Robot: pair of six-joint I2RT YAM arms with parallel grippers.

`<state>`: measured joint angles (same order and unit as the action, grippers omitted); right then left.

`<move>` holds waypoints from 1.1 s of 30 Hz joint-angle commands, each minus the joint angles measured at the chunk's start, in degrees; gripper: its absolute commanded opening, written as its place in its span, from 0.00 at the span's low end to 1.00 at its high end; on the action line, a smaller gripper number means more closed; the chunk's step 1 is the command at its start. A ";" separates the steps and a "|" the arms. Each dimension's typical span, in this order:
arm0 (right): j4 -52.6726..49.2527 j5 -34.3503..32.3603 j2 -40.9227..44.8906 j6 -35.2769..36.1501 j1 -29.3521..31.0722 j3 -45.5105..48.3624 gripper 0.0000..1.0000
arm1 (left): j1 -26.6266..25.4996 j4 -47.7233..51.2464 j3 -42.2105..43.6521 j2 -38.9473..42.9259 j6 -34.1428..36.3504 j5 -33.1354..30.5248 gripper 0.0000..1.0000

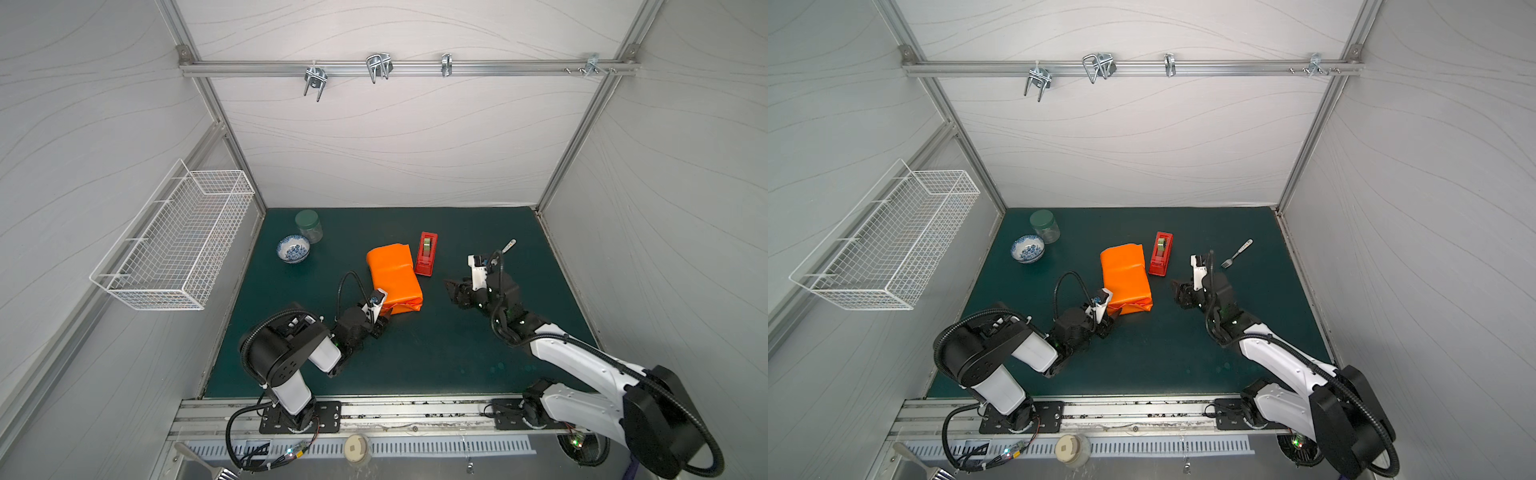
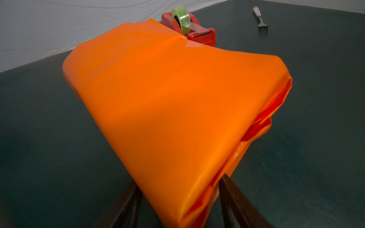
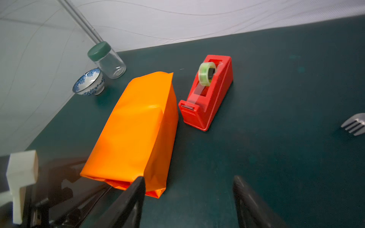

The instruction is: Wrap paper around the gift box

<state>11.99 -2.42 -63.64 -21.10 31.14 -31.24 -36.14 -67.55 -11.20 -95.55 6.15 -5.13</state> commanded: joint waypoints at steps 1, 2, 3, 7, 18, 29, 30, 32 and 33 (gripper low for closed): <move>-10.19 7.03 -3.45 -4.70 -3.86 -5.18 0.71 | 0.50 -3.03 0.11 0.28 -0.36 0.43 0.63; -11.19 8.35 -5.18 -5.59 -5.03 -7.06 0.70 | 0.46 -3.03 0.09 0.23 -0.31 0.38 0.63; -11.99 10.28 -7.07 -6.17 -6.10 -8.81 0.69 | 0.46 -3.03 0.13 0.18 -0.31 0.34 0.62; -15.37 16.91 -16.14 -8.01 -8.58 -16.84 0.61 | 0.47 -3.12 0.13 -0.07 -0.42 0.27 0.62; -18.09 25.30 -30.29 -8.55 -9.45 -27.44 0.55 | 0.46 -2.16 -0.59 -0.36 -0.47 -0.85 0.60; -19.61 27.88 -37.56 -8.69 -9.77 -34.05 0.53 | 0.47 -1.29 -0.97 -0.26 -0.56 -1.23 0.59; -19.95 28.06 -38.12 -8.69 -9.73 -34.76 0.52 | 0.50 -1.18 -1.06 -0.19 -0.68 -1.48 0.59; -20.34 28.19 -38.90 -8.62 -9.75 -35.75 0.52 | 0.50 -0.77 -1.19 -0.10 -0.76 -1.73 0.60; -20.26 28.10 -39.11 -8.61 -9.72 -35.88 0.52 | 0.46 -0.53 -1.27 -0.12 -0.82 -1.90 0.60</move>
<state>-6.39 24.56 -101.71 -29.21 21.65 -65.58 -35.99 -67.09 -11.27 -95.57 5.72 -5.61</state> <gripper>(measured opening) 0.524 0.598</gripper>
